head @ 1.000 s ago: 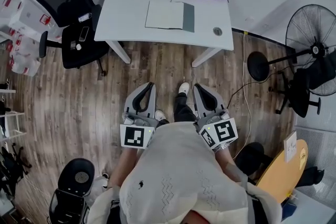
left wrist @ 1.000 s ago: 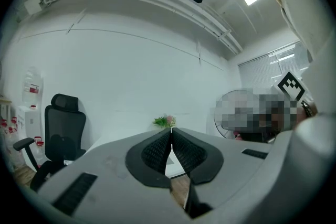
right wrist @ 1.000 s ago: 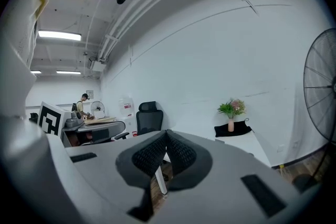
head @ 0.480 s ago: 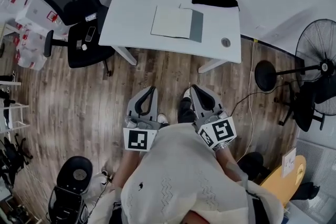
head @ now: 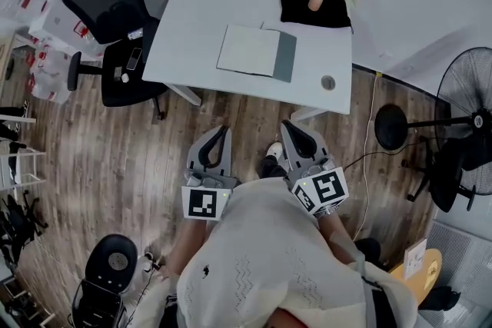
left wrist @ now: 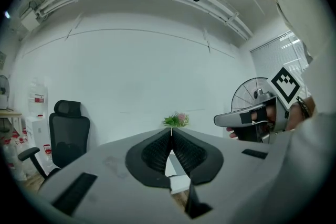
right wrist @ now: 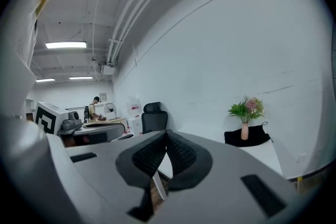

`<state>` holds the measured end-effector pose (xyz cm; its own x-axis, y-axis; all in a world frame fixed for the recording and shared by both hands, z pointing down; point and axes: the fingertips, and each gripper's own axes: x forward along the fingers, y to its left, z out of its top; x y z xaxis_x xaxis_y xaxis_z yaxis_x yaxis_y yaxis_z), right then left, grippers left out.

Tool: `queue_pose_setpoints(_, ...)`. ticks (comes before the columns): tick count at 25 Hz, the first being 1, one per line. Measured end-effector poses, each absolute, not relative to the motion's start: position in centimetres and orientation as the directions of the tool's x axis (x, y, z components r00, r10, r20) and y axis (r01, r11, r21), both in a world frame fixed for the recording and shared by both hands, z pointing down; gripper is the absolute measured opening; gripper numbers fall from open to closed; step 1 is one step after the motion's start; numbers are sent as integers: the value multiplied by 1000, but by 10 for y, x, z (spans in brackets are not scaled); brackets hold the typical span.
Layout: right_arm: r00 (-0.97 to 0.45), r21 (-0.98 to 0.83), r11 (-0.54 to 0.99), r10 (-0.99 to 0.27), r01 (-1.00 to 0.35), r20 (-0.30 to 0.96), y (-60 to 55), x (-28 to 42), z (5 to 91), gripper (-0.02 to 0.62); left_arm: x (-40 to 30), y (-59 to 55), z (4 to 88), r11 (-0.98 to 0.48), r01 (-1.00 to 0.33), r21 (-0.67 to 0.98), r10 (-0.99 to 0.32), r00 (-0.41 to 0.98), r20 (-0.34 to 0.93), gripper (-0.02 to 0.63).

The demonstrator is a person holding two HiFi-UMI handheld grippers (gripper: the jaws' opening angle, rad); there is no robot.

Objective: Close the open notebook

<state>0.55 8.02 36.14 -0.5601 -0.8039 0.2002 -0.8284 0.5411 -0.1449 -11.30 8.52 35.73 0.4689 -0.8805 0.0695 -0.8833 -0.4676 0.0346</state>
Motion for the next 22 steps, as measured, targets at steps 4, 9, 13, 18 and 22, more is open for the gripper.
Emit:
queue_pose_setpoints(4,-565,-145,546,-802,-825,196,60,29,358,2,-88,67,354,-469,-883,29,-880,470,67,17)
queue_pose_setpoints(9,-570,-139,553,-799,-821,192,37,63,361,2,-54,44,357,-468,-883,26,-881,469,58,17)
queue_pose_setpoints(13,-560,-139,542,-806,-829,192,24,92,364,2,-25,32,360,-487,-873,19,-872,487,53,17)
queue_pose_setpoints(18,-522,-134,505,-829,-853,202,14,117,368,2,-3,21,366,-527,-850,-13,-848,525,68,17)
queue_pose_setpoints(22,-513,-126,497,-836,-859,194,12,122,365,2,4,9,368,-546,-838,-11,-836,544,71,17)
